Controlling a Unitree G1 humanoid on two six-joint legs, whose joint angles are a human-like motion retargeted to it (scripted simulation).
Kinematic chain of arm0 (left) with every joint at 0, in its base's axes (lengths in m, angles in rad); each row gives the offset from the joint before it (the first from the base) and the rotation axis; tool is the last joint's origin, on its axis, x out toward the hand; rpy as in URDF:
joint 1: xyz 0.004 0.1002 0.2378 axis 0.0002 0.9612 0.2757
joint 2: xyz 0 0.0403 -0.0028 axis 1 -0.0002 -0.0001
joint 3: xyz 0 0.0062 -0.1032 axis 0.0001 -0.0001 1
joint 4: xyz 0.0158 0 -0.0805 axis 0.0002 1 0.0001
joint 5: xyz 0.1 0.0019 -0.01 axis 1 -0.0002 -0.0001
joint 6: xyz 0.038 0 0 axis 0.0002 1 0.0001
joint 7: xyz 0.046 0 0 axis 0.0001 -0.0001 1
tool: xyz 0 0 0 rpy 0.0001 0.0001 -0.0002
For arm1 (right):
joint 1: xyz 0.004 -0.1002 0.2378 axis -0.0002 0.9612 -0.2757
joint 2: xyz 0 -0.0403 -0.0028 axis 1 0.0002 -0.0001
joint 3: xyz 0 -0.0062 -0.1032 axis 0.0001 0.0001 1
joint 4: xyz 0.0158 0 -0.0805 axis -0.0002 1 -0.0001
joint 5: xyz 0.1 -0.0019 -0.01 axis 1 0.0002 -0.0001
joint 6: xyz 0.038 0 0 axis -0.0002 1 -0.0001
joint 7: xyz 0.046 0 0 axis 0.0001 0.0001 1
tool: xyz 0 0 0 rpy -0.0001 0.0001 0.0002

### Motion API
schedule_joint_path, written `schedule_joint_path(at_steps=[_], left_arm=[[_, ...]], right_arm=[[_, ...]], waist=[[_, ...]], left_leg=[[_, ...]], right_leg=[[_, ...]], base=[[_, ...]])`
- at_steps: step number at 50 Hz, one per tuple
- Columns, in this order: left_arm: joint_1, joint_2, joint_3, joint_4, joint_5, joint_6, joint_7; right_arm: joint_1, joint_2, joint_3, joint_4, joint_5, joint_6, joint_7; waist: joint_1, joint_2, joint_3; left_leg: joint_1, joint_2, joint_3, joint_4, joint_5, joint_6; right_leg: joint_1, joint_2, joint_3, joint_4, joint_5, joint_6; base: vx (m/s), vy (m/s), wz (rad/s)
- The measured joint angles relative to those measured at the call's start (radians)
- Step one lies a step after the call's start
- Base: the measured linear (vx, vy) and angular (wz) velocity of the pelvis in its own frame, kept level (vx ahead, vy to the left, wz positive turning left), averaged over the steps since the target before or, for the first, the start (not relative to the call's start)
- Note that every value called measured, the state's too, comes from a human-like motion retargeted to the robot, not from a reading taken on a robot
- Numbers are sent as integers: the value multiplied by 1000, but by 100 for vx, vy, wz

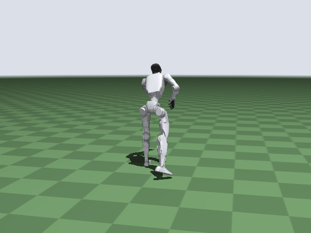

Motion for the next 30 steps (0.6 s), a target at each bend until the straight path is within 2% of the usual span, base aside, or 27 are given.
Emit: schedule_joint_path(at_steps=[2, 4, 7, 10, 12, 13, 15, 16, 17, 18, 20, 22, 25, 27, 28, 30], left_arm=[[260, -16, 175, -251, -152, -75, -29], [565, -74, 340, -436, -300, -132, -127], [1074, -199, 563, -618, -422, -151, -310], [1571, -304, 705, -743, -523, -157, -432], [1837, -288, 766, -825, -629, -146, -498], [1956, -254, 793, -872, -674, -139, -531], [2151, -168, 846, -976, -758, -136, -585], [2212, -127, 874, -1024, -775, -139, -589], [2260, -90, 905, -1069, -786, -141, -588], [2283, -60, 938, -1107, -785, -143, -574], [2268, -24, 1002, -1148, -777, -138, -527], [2189, -16, 1064, -1145, -694, -128, -456], [2008, -25, 1134, -1045, -480, -109, -356], [1867, -64, 1154, -923, -346, -54, -277], [1792, -86, 1159, -857, -294, -33, -230], [1656, -136, 1161, -739, -207, 7, -103]], right_arm=[[13, -4, -25, -8, -20, 12, 9], [14, -1, -62, -13, -33, 19, 18], [9, 23, -121, -4, -58, 22, 27], [19, 95, -193, 31, -98, 32, 6], [52, 151, -269, 43, -104, 43, -38], [81, 178, -307, 39, -102, 46, -60], [146, 209, -367, 17, -96, 44, -109], [173, 210, -380, 9, -111, 49, -115], [194, 207, -388, 4, -127, 54, -114], [205, 197, -390, 4, -145, 63, -101], [210, 167, -384, 10, -177, 80, -67], [204, 140, -382, -5, -200, 76, -43], [199, 111, -408, -77, -232, 40, -41], [190, 95, -445, -145, -252, 33, -42], [173, 89, -465, -179, -252, 29, -43], [125, 78, -499, -251, -258, 33, -39]], waist=[[13, -9, -3], [17, -16, -10], [25, -4, -28], [54, 46, -46], [79, 84, -52], [87, 98, -64], [78, 143, -79], [65, 165, -95], [51, 187, -111], [36, 210, -125], [13, 250, -148], [-25, 297, -169], [-103, 400, -178], [-178, 479, -153], [-226, 514, -120], [-339, 571, -15]], left_leg=[[-22, -11, 6, 32, -28, 13], [-46, -25, 0, 75, -62, 33], [-76, -21, -18, 191, -143, 45], [-59, 4, -57, 268, -213, 22], [4, -21, -101, 213, -209, 24], [34, -41, -129, 182, -203, 28], [95, -77, -217, 150, -200, 36], [118, -87, -263, 150, -206, 45], [141, -94, -307, 154, -214, 55], [161, -95, -346, 169, -227, 66], [219, -94, -403, 182, -244, 104], [265, -69, -451, 223, -271, 109], [328, 14, -534, 312, -330, 70], [378, 71, -593, 348, -358, 24], [410, 95, -631, 354, -357, -17], [495, 142, -709, 363, -338, -109]], right_leg=[[2, -16, -16, -23, 12, -3], [11, -33, -19, -41, 31, -1], [36, -42, -12, -38, 72, -8], [49, -19, -14, 40, 118, -68], [19, -13, 21, 192, 129, -132], [-20, 0, 90, 299, 124, -154], [-85, 110, 304, 517, 75, -155], [-121, 184, 378, 630, 14, -150], [-161, 243, 423, 747, -50, -157], [-207, 271, 408, 870, -121, -189], [-318, 265, 337, 1128, -261, -287], [-455, 293, 302, 1384, -380, -343], [-686, 394, 240, 1737, -508, -343], [-855, 386, 168, 1951, -583, -331], [-934, 364, 135, 2043, -614, -312], [-1062, 317, 94, 2176, -662, -257]], base=[[6, 6, 1], [13, 12, 26], [24, 18, 30], [35, 24, 43], [42, 27, 107], [44, 23, 169], [44, 16, 228], [42, 10, 243], [41, 8, 223], [39, 6, 191], [35, 4, 144], [31, 0, 108], [28, -2, 115], [24, 1, 153], [22, -1, 194], [23, -7, 222]])
